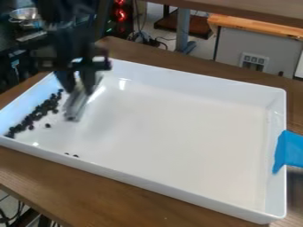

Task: Sweep into pile

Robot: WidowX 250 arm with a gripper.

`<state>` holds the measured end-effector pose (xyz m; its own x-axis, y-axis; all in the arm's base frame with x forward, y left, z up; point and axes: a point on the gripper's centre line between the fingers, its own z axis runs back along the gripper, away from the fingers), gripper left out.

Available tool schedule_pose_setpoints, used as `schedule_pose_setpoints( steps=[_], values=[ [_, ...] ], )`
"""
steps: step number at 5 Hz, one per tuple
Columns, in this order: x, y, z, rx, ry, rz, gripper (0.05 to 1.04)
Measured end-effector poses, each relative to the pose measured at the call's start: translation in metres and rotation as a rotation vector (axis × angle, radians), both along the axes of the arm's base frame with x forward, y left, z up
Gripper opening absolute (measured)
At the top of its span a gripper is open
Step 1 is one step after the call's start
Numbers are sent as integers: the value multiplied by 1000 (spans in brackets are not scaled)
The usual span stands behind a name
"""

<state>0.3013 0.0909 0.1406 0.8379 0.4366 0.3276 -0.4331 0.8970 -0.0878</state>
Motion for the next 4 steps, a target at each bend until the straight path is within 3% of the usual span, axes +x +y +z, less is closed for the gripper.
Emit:
schedule_pose_setpoints(
  steps=[1,2,3,4],
  values=[
    [-6,-39,6,-49,-28,-84,339],
    [-16,-53,-8,-29,-31,-110,339],
    [-26,-51,-33,16,-20,-148,338],
    [-32,-40,-45,53,-41,-152,338]
  ],
)
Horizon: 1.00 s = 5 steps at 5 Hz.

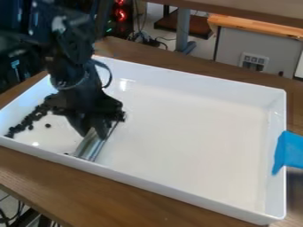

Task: Sweep into pile

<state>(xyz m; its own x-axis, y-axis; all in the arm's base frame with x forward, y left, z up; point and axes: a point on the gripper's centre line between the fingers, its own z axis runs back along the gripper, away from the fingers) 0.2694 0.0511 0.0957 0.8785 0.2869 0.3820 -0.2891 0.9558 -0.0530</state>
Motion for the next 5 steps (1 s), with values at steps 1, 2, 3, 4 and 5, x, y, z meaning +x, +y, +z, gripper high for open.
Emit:
schedule_pose_setpoints(
  steps=[1,2,3,4,5],
  values=[
    [1,12,-4,38,-36,-15,338],
    [0,24,-3,50,-12,-43,338],
    [-17,62,4,101,76,-40,338],
    [-18,92,12,224,139,-91,338],
    [-17,114,20,351,152,-108,338]
  ],
)
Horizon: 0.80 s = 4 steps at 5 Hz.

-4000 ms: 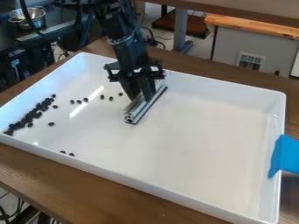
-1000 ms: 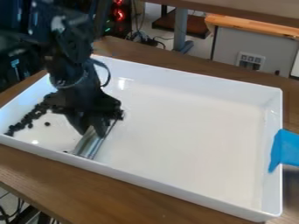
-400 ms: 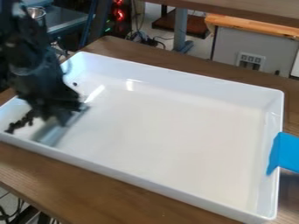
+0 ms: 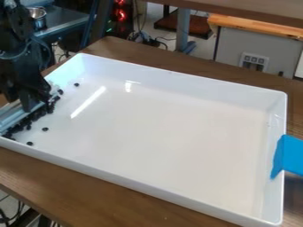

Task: Sweep into pile

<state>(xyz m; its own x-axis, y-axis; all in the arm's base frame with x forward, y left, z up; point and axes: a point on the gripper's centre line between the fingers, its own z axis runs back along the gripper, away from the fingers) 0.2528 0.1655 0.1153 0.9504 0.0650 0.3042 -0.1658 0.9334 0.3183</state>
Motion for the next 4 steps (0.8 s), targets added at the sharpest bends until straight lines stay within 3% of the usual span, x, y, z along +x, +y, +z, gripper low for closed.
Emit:
schedule_pose_setpoints(
  steps=[1,3,4],
  values=[
    [0,-10,4,-34,14,-11,338],
    [34,-103,66,-287,-47,-70,338],
    [56,-150,80,-361,-67,-94,338]
  ],
)
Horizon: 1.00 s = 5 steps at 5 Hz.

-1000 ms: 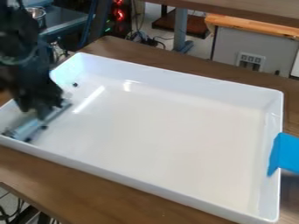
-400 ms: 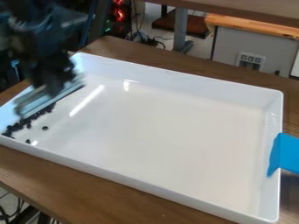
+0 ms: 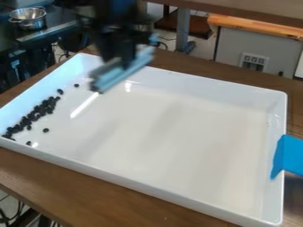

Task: Sweep into pile

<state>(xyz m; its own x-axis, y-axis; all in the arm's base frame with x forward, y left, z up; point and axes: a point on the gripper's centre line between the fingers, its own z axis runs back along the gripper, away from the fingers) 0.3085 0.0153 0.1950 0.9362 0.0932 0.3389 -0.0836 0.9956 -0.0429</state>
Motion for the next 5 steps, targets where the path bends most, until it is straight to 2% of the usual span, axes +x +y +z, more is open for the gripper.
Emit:
schedule_pose_setpoints(
  steps=[1,2,3,4,5],
  values=[
    [18,-48,-9,-39,6,-14,338],
    [34,-97,-32,-48,-2,-3,338],
    [41,-130,-57,-55,-23,43,338],
    [36,-130,-84,-18,-23,43,402],
    [31,-123,-96,26,37,82,714]
  ],
)
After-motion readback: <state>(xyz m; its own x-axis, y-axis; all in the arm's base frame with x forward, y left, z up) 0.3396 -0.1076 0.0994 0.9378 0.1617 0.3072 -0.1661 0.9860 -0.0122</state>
